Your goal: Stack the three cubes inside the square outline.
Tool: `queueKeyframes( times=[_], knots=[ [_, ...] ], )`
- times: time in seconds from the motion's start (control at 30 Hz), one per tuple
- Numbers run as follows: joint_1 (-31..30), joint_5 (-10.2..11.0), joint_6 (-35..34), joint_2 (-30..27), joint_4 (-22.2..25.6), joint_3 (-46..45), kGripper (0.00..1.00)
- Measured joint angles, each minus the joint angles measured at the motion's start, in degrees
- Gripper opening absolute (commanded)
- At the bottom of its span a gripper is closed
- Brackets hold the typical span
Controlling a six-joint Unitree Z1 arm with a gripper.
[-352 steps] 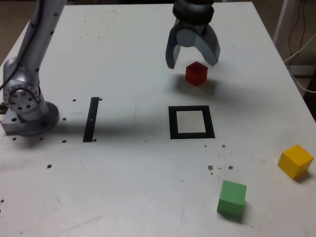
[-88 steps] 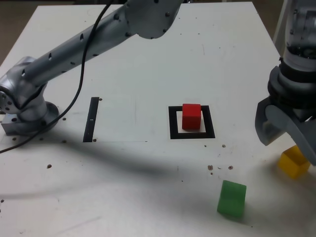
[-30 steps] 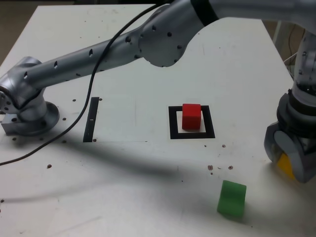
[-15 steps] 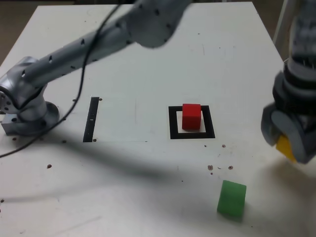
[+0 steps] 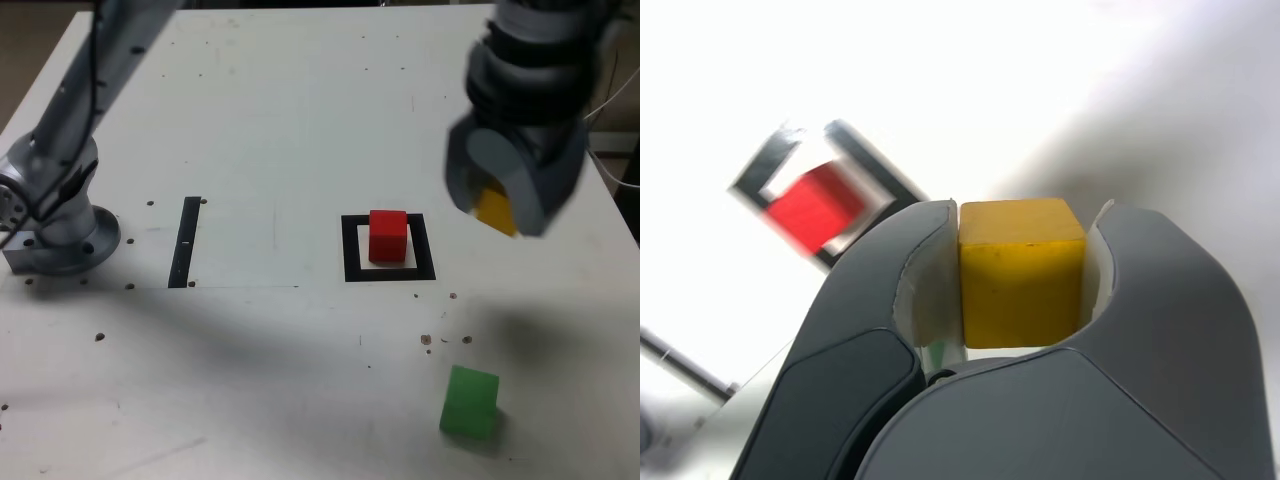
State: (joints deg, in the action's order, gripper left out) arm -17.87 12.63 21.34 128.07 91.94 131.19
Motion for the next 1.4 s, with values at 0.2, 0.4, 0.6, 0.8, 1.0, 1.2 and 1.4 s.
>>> queueKeyframes(
  times=[0.2, 0.4, 0.6, 0.8, 1.0, 1.2, 1.4],
  knots=[
    [1.2, -0.1, -5.0, -4.0, -0.7, -7.0, 0.38],
    [3.2, -1.9, -9.7, -8.3, -2.9, -14.9, 0.38],
    [5.9, -4.8, -12.9, -11.2, -8.2, -23.6, 0.38],
    [8.7, -7.9, -15.2, -13.4, -14.4, -31.6, 0.38],
    [10.8, -9.6, -15.6, -13.9, -18.1, -36.3, 0.38],
    [12.5, -10.0, -15.7, -14.2, -20.4, -39.1, 0.38],
    [12.9, -10.2, -15.7, -14.2, -21.7, -40.1, 0.38]
  ],
)
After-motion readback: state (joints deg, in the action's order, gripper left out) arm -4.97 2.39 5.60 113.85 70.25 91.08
